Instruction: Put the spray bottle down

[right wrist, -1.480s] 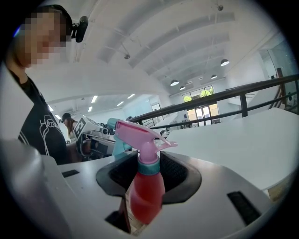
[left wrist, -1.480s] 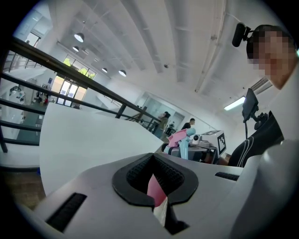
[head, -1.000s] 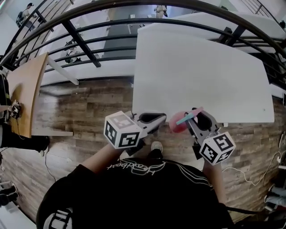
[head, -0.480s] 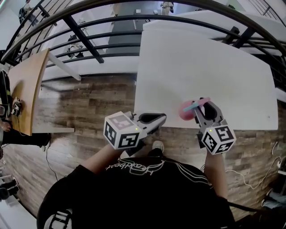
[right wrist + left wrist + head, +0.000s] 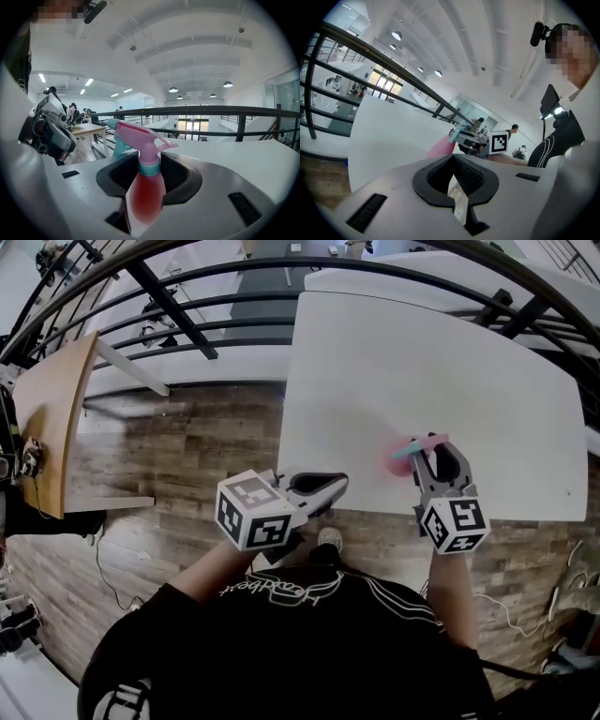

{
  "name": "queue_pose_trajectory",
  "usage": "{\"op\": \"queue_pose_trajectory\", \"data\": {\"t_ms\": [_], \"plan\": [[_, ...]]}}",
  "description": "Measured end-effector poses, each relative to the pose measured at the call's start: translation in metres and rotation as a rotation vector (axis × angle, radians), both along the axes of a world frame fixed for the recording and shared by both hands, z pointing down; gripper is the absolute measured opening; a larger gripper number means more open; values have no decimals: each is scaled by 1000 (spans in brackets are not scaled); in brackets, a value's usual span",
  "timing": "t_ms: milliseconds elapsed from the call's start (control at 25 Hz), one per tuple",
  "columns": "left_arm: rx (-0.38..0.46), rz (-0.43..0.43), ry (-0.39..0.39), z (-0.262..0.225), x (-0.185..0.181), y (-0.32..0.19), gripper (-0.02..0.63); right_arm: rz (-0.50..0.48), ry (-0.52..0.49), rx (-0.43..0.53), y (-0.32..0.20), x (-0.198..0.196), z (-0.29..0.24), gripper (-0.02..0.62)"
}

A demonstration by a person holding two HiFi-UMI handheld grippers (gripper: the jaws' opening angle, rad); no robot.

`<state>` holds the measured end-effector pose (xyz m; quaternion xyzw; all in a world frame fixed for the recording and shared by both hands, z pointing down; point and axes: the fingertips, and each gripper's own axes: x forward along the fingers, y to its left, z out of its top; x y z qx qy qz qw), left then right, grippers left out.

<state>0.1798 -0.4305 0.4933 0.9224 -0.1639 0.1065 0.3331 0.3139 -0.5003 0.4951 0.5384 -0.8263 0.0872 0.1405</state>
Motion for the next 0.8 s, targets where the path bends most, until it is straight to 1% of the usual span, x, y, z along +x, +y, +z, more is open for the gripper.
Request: {"op": "queue_pose_trajectory", "data": {"t_ms": [240,480,560,640,800], "plan": [[-9,-7,-4,4,3,-5,6,-22,12,32,-5,-1,2,146],[-12,-8,-5,4,4,-8,6,-13,63,55,-7,-3,5,146],[-11,-5,-4,1,3,-7,6,7,92,54,-6,-2,6,146],[-4,-1,-6,-1,2,-4,6,47,103,53,-5,3,5,152],[7,7,-3,-4,-3,3,6,106,77,42,1,12,3,176]]}}
